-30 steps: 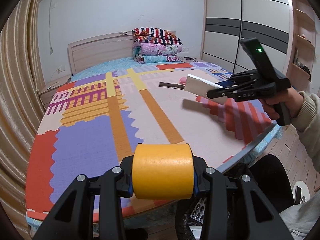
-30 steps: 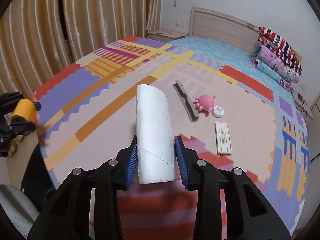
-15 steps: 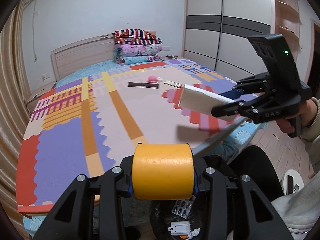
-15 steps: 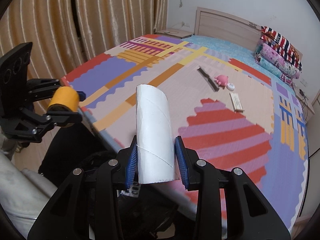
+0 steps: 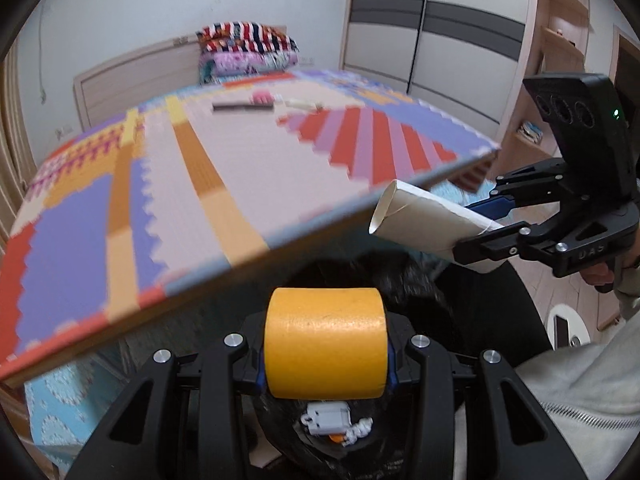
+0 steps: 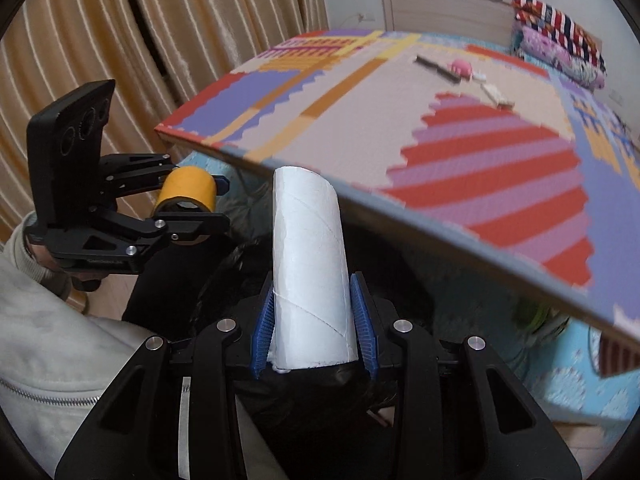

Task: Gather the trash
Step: 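Lower tape roll and paper tube into the bin and open both tools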

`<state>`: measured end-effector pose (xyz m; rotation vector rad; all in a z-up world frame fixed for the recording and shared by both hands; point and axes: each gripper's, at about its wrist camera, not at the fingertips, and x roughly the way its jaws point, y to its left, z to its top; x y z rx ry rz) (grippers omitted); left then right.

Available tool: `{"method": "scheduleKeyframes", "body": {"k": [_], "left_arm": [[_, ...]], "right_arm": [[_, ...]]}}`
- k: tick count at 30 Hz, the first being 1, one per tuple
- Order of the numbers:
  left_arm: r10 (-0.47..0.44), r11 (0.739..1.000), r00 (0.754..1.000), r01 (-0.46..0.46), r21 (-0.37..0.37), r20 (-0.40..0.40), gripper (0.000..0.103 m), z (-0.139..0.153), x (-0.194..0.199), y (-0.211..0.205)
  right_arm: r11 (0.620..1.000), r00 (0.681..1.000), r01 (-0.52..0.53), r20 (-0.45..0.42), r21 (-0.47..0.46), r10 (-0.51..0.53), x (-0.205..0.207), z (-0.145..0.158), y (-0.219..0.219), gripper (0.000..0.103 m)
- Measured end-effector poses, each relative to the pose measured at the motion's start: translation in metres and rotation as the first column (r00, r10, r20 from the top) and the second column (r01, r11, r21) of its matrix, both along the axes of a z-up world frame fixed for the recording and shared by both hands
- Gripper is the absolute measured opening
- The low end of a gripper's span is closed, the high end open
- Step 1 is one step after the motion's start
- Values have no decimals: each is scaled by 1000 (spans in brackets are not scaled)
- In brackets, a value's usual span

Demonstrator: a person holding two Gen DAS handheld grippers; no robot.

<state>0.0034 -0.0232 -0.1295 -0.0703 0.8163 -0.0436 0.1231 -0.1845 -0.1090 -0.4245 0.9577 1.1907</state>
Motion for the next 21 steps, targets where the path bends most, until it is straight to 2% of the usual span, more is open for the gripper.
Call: {"method": "scheduleKeyframes", "body": {"k": [7, 9, 14, 21], "left_arm": [[-28, 1000, 991, 30, 10, -132, 39, -48, 3, -11], [-30, 999, 983, 32, 9, -182, 39, -65, 6, -12], [-58, 997, 967, 67, 29, -249, 39, -91, 11, -23], [-85, 995, 936, 100, 27, -341, 39, -124, 21, -33]], "right_arm": [[997, 997, 5, -80, -72, -10, -12, -39, -3, 36], [994, 994, 10, -105, -105, -21, -12, -54, -2, 36], [986, 988, 12, -152, -165, -37, -14, -82, 4, 36], [973, 983, 8, -176, -229, -49, -17, -110, 15, 36]]}}
